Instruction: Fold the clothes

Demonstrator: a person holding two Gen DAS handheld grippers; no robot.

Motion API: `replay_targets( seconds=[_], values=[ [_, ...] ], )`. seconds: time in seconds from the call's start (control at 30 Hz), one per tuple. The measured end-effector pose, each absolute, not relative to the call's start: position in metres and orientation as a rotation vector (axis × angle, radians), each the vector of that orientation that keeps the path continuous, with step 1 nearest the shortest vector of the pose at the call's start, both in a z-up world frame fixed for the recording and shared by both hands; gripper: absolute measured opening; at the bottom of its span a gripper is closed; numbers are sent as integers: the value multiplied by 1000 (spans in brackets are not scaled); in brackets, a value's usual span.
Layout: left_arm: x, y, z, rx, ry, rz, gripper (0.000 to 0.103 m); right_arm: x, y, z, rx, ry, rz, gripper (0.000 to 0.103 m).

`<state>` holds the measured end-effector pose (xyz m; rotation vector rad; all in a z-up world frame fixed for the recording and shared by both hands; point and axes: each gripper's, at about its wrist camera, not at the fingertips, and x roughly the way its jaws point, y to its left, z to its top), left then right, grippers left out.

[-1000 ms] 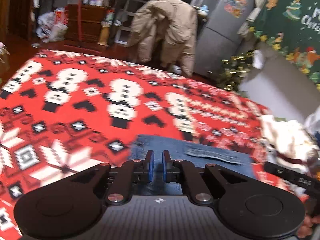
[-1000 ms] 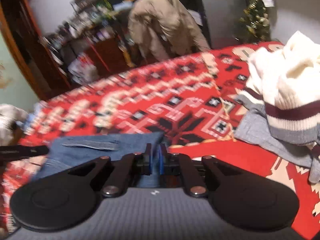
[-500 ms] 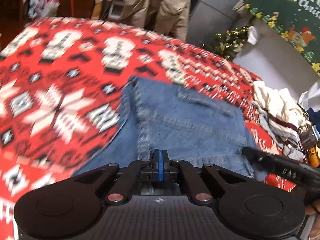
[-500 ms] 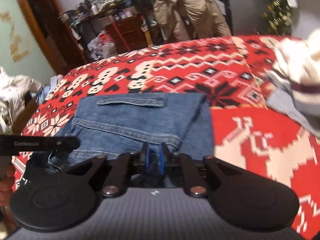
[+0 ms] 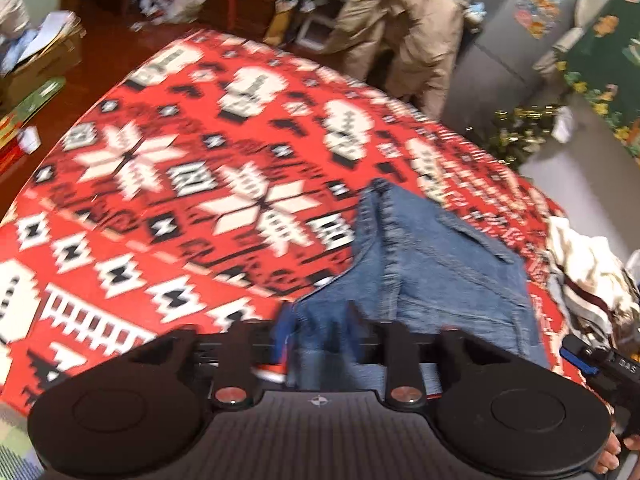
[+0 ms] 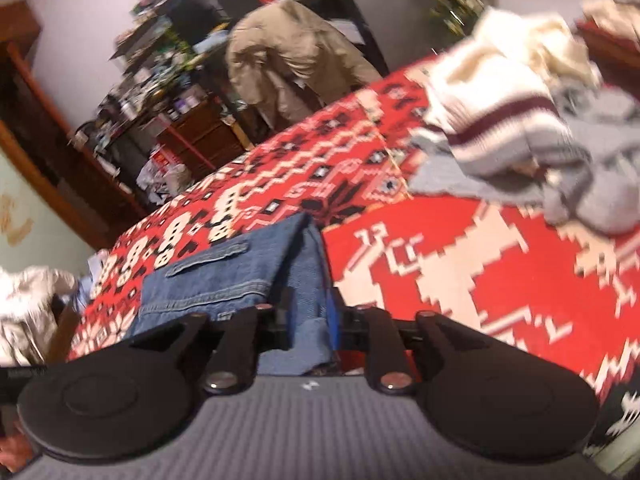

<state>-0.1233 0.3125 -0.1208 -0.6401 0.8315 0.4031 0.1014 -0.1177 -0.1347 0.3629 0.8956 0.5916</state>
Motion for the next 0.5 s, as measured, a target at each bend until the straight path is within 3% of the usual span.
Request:
replay_targets(
  seconds=[0.17,0.5],
  values=[
    [-125,320,-129,-717,849,384,43,116,-126,-157,473,1027,574,34],
    [-102,327,-142,-714,851,320,48,139,-98,-174,437,1050,629,32]
  ],
)
